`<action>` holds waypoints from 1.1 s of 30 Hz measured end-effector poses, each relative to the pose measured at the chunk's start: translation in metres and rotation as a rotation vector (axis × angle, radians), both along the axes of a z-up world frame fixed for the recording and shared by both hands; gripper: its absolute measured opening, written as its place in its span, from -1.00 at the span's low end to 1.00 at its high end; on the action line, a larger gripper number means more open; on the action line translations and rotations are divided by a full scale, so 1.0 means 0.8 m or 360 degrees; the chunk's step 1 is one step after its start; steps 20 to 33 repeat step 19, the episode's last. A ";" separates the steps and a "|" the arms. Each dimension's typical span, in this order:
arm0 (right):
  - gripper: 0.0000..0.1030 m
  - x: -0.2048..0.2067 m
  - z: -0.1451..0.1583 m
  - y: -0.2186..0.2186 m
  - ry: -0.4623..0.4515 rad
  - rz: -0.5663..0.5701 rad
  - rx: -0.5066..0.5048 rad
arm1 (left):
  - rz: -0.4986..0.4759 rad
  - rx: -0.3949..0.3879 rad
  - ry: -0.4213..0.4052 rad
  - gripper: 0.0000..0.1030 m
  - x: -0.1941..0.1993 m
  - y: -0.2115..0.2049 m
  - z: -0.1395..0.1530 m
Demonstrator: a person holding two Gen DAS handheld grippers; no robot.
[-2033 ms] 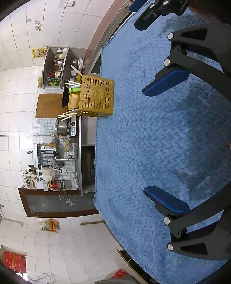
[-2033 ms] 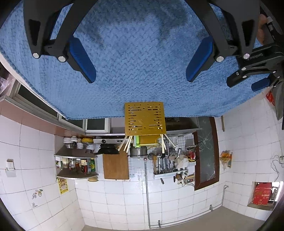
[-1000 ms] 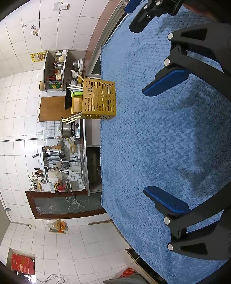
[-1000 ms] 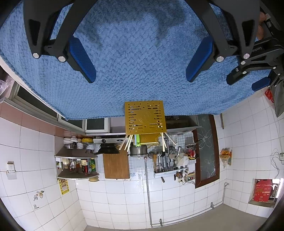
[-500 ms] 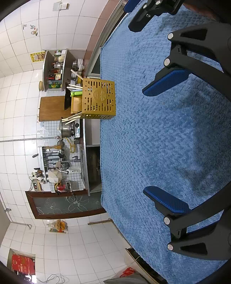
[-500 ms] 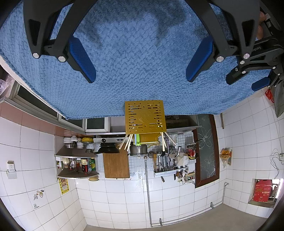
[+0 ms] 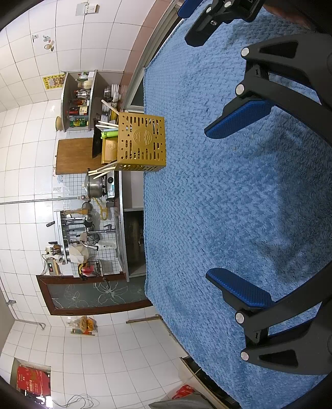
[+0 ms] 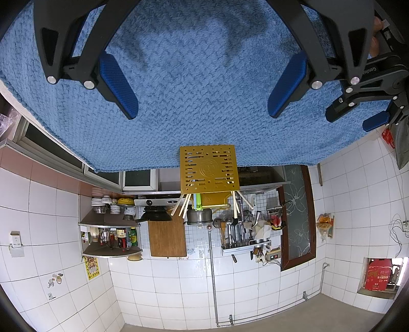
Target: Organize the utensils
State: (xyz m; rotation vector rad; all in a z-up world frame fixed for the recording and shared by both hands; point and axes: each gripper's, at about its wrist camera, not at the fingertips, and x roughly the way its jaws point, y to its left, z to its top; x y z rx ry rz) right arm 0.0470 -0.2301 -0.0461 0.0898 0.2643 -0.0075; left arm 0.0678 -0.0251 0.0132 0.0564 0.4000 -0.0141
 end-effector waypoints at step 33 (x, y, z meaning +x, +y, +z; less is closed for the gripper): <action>0.92 0.000 -0.001 0.000 0.0003 0.0000 -0.0001 | 0.0006 0.0021 -0.0017 0.90 -0.002 0.000 -0.001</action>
